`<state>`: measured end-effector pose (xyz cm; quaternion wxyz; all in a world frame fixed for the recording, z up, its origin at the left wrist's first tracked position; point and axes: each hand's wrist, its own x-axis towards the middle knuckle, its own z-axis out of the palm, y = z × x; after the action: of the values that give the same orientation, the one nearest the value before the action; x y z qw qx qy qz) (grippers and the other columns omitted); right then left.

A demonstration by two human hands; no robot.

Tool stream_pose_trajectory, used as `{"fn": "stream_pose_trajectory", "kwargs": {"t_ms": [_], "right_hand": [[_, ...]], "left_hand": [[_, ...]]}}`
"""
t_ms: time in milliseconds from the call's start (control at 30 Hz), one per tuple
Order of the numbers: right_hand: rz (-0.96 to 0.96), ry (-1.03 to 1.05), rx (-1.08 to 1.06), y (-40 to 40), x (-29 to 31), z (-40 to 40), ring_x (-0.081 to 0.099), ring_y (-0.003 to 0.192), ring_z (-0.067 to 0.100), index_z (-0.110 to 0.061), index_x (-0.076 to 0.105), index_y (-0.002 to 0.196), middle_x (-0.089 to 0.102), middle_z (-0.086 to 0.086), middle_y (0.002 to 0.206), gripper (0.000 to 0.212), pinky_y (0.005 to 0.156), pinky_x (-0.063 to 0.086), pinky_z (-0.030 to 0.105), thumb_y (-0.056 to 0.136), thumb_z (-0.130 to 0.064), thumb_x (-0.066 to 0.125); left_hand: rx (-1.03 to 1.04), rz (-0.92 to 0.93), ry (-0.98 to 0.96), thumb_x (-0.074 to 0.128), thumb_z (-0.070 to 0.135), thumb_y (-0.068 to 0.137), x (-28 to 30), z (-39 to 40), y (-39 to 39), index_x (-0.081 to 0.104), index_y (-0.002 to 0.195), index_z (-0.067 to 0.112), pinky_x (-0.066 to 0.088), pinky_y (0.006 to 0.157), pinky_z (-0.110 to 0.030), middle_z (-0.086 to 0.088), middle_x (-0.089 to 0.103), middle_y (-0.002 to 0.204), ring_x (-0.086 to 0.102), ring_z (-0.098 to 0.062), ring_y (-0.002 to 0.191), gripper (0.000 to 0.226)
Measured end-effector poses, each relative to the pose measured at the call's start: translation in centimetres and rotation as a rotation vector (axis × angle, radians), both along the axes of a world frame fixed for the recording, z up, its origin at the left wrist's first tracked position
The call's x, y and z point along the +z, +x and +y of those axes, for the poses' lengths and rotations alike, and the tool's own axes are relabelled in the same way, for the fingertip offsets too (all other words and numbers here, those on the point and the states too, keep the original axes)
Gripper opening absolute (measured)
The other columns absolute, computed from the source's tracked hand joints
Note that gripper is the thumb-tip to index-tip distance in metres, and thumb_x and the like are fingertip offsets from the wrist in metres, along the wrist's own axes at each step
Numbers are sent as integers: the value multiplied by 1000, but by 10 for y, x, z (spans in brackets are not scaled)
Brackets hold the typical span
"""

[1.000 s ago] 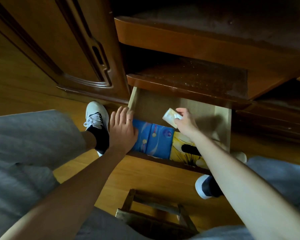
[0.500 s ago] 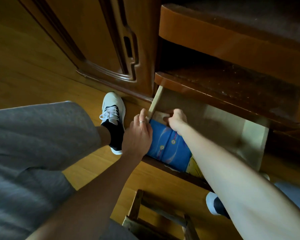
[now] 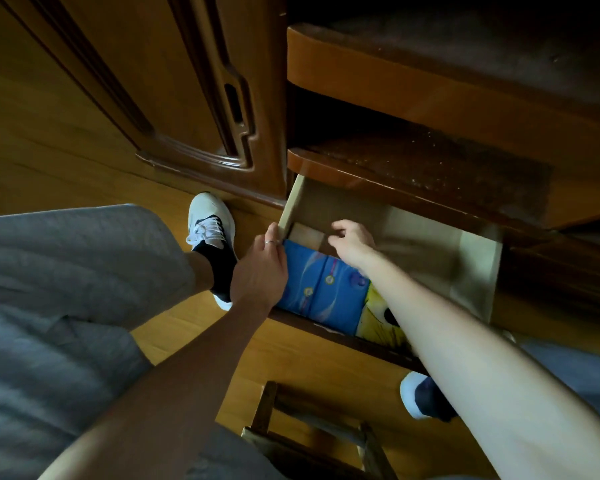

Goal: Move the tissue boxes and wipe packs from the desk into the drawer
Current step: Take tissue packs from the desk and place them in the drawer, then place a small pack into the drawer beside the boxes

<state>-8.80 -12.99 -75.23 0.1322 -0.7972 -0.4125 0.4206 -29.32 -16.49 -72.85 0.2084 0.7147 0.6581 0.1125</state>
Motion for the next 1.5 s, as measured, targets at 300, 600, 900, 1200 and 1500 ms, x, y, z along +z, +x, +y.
{"fn": "stream_pose_trajectory", "kwargs": {"t_ms": [300, 600, 900, 1200, 1500], "right_hand": [[146, 80, 20, 71, 90, -82, 67, 109, 15, -25, 72, 124, 69, -4, 117, 27, 89, 60, 33, 98, -27, 66], [114, 553, -104, 140, 301, -141, 75, 89, 9, -30, 75, 108, 78, -6, 100, 12, 83, 64, 37, 100, -24, 68], [-427, 1023, -94, 198, 457, -145, 68, 92, 0, -41, 74, 101, 76, -24, 94, 18, 76, 52, 16, 95, -29, 63], [-944, 398, -458, 249, 434, -126, 56, 119, 34, -32, 55, 138, 69, 9, 126, 51, 97, 42, 46, 90, -50, 53], [-400, 725, 208, 187, 442, -87, 61, 108, 6, -51, 56, 135, 64, -19, 122, 63, 93, 52, 32, 74, -52, 71]], "left_hand": [[-179, -122, 234, 61, 8, 88, 56, -8, 34, 51, 139, 8, 44, 98, -45, -12, 56, 133, 53, -33, 121, 52], [-642, -312, 803, 56, 16, 95, 281, -13, 136, 64, 121, 24, 52, 77, -21, 6, 67, 116, 60, -9, 102, 28], [-625, -232, 922, 57, 21, 90, 448, 57, 211, 69, 110, 25, 54, 76, -34, 7, 67, 112, 55, -17, 110, 24], [-569, -17, 586, 45, 54, 94, 397, 65, 198, 47, 140, 28, 39, 107, -42, 0, 55, 139, 45, -23, 130, 53], [-917, -73, 653, 58, 82, 75, 411, 96, 211, 30, 155, 34, 32, 117, -38, 7, 46, 152, 38, -17, 143, 97]]}}
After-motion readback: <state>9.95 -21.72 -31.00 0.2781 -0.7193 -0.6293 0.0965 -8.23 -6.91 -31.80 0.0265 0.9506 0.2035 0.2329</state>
